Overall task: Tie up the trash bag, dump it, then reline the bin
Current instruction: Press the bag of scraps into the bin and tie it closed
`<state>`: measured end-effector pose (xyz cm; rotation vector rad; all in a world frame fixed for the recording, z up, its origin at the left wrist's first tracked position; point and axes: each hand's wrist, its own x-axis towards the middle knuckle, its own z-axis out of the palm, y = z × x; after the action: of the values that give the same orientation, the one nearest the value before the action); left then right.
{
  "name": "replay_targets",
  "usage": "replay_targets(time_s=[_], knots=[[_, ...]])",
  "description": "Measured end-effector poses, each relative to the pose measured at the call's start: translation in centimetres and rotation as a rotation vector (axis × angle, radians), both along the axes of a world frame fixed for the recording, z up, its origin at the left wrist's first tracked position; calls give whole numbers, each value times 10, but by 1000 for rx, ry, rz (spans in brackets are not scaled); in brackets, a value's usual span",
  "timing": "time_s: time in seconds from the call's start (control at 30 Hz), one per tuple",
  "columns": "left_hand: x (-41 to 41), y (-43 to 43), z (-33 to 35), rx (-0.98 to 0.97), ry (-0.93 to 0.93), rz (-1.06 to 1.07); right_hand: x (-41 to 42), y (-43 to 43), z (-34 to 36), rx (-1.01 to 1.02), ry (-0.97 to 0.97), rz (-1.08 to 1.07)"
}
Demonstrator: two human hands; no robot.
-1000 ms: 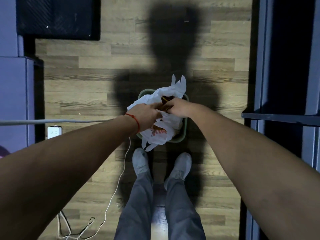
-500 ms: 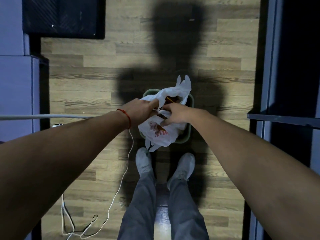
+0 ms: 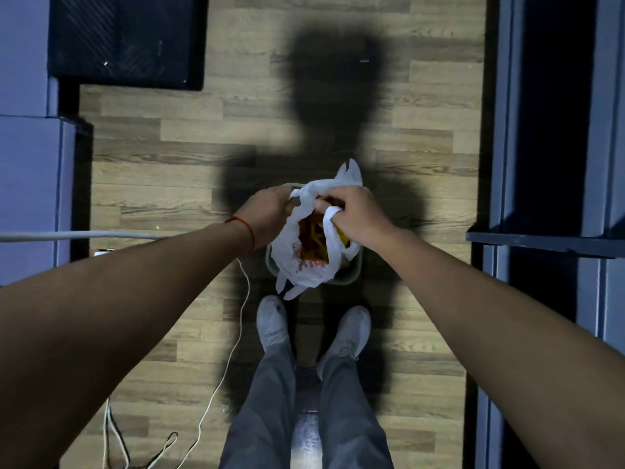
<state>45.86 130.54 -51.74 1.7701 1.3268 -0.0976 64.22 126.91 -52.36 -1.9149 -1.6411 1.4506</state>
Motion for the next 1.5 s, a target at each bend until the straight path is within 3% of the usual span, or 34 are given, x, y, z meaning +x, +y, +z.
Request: replay_targets(time_s=[0.3,0.47,0.63,0.77,0.87,0.93,1.03,1.1,1.23,1.33,1.5], knots=[[23,-20,-2,-8,-9,-164,5,-20,9,163,69,-29],[19,-26,-11,43,37,-230,11,-23,12,247,4,-8],[18,-35,-2,108,-98,-117,25,-25,21,208,-104,-25],[36,-42,3,16,-208,83,32,-25,28,369,-322,179],[47,-41,2,44,-94,-142,33,-24,35,462,-388,383],[51,-41,2,38,4,-356,31,-19,41,419,-410,472],[51,-34,9,-138,56,-485,27,-6,54,299,-525,583],[51,-30,17,-259,104,-536,23,2,61,201,-593,618],[54,-29,21,-267,106,-489,13,8,69,-11,-649,600],[57,-27,19,-225,144,-469,14,11,66,-152,-501,533],[44,-24,19,179,214,-612,30,14,62,-415,-53,196]])
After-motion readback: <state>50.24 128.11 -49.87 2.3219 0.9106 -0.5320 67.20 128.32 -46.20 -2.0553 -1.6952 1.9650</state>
